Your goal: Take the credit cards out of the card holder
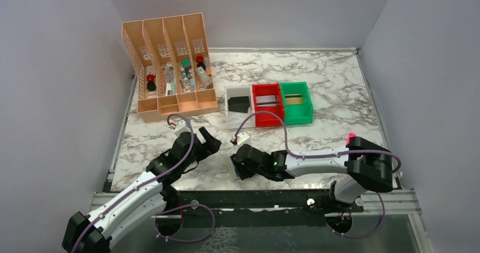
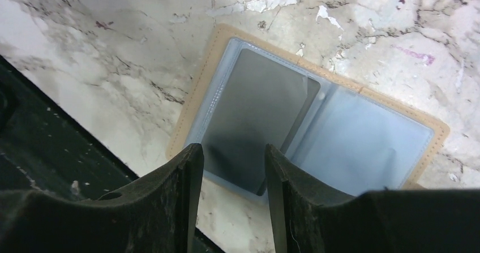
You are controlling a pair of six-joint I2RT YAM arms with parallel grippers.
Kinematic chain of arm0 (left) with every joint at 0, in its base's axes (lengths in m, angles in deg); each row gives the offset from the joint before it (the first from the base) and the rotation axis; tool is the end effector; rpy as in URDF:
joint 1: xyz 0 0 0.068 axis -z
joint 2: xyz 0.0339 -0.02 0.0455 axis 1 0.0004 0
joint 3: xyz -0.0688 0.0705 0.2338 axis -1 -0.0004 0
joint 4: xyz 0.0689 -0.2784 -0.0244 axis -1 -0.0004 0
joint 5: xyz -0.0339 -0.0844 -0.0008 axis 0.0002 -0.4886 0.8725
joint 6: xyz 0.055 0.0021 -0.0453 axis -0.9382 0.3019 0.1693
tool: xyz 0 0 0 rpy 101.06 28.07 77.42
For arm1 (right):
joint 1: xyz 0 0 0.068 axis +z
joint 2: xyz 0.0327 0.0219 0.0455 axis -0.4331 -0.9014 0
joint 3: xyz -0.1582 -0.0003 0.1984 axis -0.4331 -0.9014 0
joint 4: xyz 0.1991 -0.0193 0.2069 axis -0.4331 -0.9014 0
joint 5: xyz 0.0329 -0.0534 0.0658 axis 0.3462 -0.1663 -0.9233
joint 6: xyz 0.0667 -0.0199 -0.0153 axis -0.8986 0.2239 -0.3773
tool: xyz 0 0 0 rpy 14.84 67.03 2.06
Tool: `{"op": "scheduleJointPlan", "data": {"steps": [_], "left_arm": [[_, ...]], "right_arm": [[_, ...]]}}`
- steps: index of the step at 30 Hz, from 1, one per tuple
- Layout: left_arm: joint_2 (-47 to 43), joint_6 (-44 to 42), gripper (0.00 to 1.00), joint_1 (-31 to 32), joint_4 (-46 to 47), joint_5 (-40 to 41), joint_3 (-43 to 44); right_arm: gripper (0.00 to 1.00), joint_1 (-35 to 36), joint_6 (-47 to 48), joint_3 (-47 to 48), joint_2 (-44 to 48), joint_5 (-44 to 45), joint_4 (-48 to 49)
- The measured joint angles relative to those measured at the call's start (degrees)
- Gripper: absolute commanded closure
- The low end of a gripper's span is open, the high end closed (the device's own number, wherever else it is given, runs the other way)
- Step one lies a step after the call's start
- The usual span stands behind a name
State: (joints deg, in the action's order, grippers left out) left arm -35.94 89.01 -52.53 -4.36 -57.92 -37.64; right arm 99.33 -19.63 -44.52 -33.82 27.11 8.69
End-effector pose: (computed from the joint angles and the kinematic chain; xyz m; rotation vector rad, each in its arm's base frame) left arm 0.1744 -0.1185 0.1528 -0.4679 2.2088 -0.6825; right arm 0.1118 0.3229 0.1201 -0.7655 2.2922 0.5344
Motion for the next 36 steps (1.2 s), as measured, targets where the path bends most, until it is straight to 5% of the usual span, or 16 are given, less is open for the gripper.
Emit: {"op": "scheduleJointPlan", "data": {"steps": [7,13,22,33,36], "left_arm": [[-0.3,0.0,0.1,0.0,-0.2,0.0,0.0],[-1.4,0.0,0.1,0.0,-0.2,0.0,-0.4],[-1.1,0.0,0.1,0.0,-0.1,-0.9,-1.0],[3.1,-1.1,0.1,0.0,4.7,-5.9,-2.3],[4.6,-1.9,0.1,0.0,6.3,-7.4,-2.3]], "right_arm": [[0.53,1.1,1.6,5.2,-7.0,1.4,-3.3],[0.78,1.8,-1.4,7.0,-8.6,4.9,-4.9],[0.99,1.9,-4.4,7.0,-8.6,6.3,-4.9],[0.99,1.9,-4.3,5.5,-6.9,6.3,-4.5],[0.76,1.9,-4.2,4.5,-4.8,6.3,-4.6]]}}
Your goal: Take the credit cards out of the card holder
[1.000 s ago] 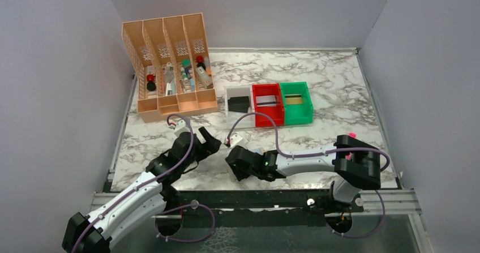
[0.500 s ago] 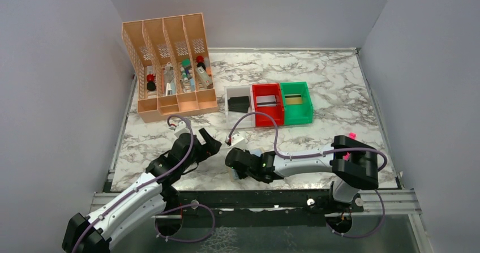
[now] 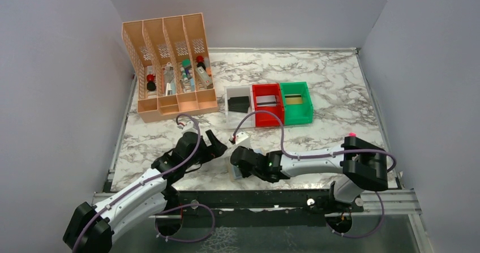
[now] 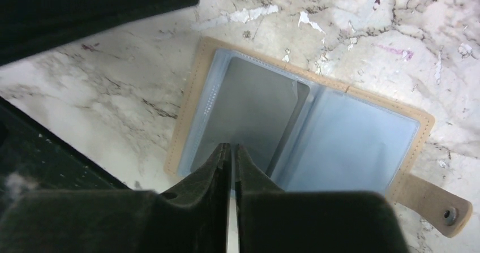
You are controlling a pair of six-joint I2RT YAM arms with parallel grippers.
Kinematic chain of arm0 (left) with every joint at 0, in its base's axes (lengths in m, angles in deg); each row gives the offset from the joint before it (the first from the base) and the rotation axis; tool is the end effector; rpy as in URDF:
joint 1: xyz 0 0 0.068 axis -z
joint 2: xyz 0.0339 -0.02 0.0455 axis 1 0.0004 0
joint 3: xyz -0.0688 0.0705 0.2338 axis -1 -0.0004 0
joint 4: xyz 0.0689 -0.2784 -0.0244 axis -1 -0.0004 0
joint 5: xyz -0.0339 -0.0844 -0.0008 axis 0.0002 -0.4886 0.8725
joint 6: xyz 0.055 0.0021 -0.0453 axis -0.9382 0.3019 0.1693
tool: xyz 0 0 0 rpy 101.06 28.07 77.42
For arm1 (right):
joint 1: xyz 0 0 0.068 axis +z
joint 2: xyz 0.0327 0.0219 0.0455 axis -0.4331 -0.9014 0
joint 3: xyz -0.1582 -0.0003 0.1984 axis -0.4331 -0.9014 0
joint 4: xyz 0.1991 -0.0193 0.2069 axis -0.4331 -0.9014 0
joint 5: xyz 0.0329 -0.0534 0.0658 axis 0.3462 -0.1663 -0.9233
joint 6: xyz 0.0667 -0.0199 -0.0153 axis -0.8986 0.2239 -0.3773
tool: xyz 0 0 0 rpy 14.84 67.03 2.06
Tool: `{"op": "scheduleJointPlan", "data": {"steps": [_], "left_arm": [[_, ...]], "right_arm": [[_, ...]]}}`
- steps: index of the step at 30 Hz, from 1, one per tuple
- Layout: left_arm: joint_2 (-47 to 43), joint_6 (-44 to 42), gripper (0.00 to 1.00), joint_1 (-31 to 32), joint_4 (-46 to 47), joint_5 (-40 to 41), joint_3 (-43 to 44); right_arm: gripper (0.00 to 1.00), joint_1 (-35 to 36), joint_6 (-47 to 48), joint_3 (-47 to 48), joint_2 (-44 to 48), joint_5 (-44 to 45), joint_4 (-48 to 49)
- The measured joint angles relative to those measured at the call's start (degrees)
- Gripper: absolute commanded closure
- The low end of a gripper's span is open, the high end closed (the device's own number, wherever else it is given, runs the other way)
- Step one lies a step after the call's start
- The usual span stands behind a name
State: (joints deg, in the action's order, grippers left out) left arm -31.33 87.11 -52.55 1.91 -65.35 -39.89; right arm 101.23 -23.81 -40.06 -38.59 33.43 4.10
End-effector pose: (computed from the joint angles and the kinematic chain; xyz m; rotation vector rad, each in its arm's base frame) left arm 0.1752 -0.1285 0.1333 -0.3649 2.2841 -0.7785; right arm 0.1093 0.3344 0.1131 -0.6929 2.3232 0.4054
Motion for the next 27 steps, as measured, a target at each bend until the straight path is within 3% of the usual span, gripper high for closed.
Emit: {"op": "scheduleJointPlan", "data": {"steps": [2,4,7,12,15,27], "left_arm": [[0.7,-0.4,0.1,0.0,0.5,-0.7,0.0],[1.0,-0.6,0.1,0.0,0.9,-1.2,0.0],[1.1,-0.7,0.1,0.0,1.2,-1.5,0.0],[0.1,-0.8,0.1,0.0,1.0,-1.5,0.0],[-0.9,-0.7,0.1,0.0,0.7,-1.4,0.0],[-2.4,-0.9,0.1,0.0,0.3,-1.4,0.0]], "right_arm": [[0.61,0.0,0.1,0.1,1.1,0.2,0.0],[0.52,0.0,0.3,0.4,1.4,0.3,-0.2],[0.46,0.0,0.1,0.7,1.3,0.7,-0.7],[0.44,0.0,-1.0,1.9,-1.2,1.7,-3.1],[0.47,0.0,-1.3,2.3,-2.9,1.8,-3.7],[0.83,0.0,-2.2,5.6,-5.8,2.4,-3.6]]}}
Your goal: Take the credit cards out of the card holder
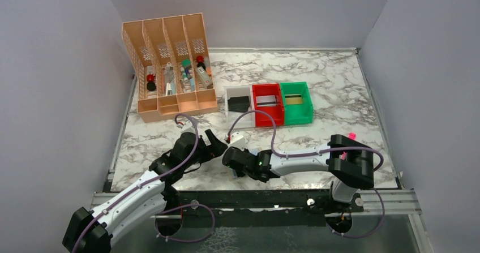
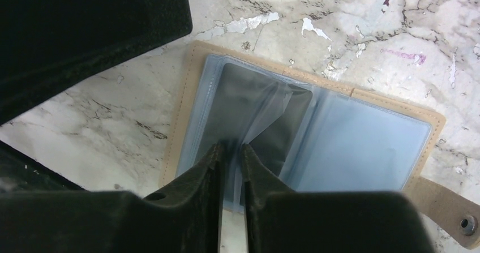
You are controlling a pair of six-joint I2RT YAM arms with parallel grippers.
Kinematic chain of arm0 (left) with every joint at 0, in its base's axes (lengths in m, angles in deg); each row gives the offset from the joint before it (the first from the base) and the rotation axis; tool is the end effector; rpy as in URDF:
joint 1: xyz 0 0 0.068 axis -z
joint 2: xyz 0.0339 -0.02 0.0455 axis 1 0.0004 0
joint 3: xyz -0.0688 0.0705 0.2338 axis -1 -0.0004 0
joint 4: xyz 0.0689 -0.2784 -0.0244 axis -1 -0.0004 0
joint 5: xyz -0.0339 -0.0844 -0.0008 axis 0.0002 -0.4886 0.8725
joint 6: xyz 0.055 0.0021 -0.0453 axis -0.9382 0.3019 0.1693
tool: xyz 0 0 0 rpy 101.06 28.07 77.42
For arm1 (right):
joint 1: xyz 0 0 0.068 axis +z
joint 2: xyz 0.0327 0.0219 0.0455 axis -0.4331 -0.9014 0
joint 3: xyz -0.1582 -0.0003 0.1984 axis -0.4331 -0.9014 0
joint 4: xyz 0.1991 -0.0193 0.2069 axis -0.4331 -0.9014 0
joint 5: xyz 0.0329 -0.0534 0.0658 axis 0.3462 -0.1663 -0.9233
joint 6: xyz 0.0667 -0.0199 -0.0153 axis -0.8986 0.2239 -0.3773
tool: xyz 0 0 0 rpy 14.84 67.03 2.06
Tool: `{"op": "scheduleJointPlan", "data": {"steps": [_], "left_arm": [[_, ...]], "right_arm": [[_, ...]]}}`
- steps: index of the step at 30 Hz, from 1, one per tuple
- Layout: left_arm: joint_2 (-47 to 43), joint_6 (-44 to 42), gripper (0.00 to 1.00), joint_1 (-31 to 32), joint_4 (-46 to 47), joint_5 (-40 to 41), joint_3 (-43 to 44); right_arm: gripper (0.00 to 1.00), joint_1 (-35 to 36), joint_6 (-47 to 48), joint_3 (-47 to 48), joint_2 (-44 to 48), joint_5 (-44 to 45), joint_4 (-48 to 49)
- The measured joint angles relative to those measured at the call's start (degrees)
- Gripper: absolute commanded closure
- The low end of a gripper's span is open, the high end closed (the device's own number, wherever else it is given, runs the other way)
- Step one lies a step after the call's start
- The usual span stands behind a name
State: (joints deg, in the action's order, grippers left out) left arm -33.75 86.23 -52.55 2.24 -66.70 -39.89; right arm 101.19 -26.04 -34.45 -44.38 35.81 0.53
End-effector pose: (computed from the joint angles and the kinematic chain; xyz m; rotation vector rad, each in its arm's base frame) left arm 0.1739 -0.1293 0.1422 -0.3298 2.2499 -0.8268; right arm 0.1159 0.3500 0.1057 -0.6530 2.3542 0.3226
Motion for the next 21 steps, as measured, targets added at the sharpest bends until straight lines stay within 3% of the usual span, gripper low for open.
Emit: {"op": "scheduleJointPlan", "data": {"steps": [7,21], "left_arm": [[0.7,-0.1,0.1,0.0,0.2,-0.2,0.0],[2.6,-2.7,0.11,0.0,3.6,-7.5,0.0]], "right_arm": [[0.99,0.0,-0.4,-0.3,0.6,0.3,0.1],[0.99,-4.7,-1.3,-6.8,9.9,-4.9,5.6]]}}
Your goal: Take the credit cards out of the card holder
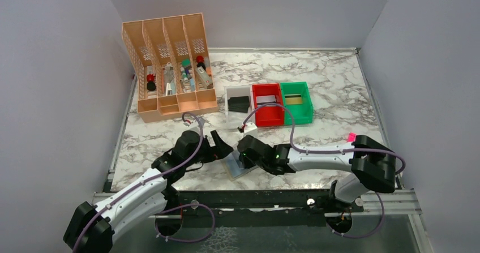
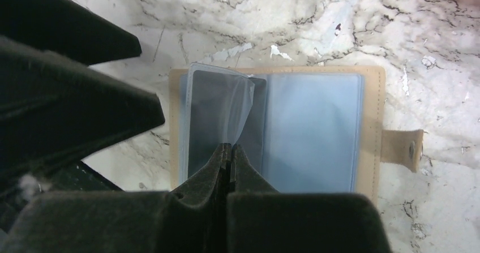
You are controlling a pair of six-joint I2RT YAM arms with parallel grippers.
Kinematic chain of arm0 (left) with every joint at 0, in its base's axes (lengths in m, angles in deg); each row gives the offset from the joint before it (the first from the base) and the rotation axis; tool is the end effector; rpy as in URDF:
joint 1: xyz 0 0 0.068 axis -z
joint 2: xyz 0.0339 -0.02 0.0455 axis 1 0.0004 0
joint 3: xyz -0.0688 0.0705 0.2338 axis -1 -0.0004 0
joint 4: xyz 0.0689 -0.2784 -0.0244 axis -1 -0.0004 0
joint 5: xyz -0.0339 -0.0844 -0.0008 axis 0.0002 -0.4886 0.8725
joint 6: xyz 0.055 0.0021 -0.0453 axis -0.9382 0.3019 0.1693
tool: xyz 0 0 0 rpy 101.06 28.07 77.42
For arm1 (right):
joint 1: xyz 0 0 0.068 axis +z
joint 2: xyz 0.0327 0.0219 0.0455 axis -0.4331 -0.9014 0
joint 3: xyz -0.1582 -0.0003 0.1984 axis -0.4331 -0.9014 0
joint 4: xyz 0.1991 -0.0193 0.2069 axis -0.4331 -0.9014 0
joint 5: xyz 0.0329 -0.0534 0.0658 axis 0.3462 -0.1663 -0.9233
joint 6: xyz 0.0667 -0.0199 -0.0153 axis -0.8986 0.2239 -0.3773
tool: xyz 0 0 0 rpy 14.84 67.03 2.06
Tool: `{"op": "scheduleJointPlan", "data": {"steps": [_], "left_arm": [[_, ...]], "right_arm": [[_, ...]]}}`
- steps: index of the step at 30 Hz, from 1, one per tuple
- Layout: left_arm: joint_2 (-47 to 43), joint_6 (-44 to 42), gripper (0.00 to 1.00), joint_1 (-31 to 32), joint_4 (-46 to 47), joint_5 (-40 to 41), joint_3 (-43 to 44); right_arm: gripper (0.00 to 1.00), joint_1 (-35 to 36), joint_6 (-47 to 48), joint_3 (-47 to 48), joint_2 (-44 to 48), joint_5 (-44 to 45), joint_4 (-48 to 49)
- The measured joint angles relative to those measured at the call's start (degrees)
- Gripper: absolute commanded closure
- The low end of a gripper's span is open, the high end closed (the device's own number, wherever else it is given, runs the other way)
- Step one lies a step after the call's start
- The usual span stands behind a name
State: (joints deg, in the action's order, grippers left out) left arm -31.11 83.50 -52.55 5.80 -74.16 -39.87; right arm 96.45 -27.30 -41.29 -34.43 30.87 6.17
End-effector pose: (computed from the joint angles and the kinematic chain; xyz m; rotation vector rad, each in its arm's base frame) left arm 0.1738 -0.1388 0.1401 -0.1970 2.2842 -0.9363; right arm 0.1340 0.3235 0.1324 -0.5138 2.3318 0.5177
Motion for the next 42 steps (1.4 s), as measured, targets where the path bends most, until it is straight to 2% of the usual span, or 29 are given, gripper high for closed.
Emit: {"op": "scheduleJointPlan", "data": {"steps": [11,18,25,29,36,42], "left_arm": [[9.1,1.6,0.16,0.0,15.7,-10.2,-2.8],[10.8,5.0,0.17,0.8,21.1,-10.8,-4.4],[15.2,8.8,0.25,5.5,26.9,-8.7,-4.4],[18.6,10.7,0.27,7.7,30.8,-6.4,-4.5],[26.3,12.2,0.29,9.8,37.2,-5.6,-3.5],[33.0,12.2,0.29,11.9,40.7,-6.3,0.5]], "right_arm": [[0.99,-2.3,-2.2,-4.5,1.4,-3.5,5.1],[0.99,-3.7,-2.8,-5.9,2.7,-4.6,6.7],[0.99,-4.1,-3.1,-6.8,2.9,-4.8,7.8],[0.91,-4.3,-3.2,-8.1,3.8,-4.8,8.5],[0.71,-5.3,-3.7,-11.4,7.1,-3.5,7.7],[0.68,-5.7,-5.6,-15.6,13.5,0.3,5.2]]}}
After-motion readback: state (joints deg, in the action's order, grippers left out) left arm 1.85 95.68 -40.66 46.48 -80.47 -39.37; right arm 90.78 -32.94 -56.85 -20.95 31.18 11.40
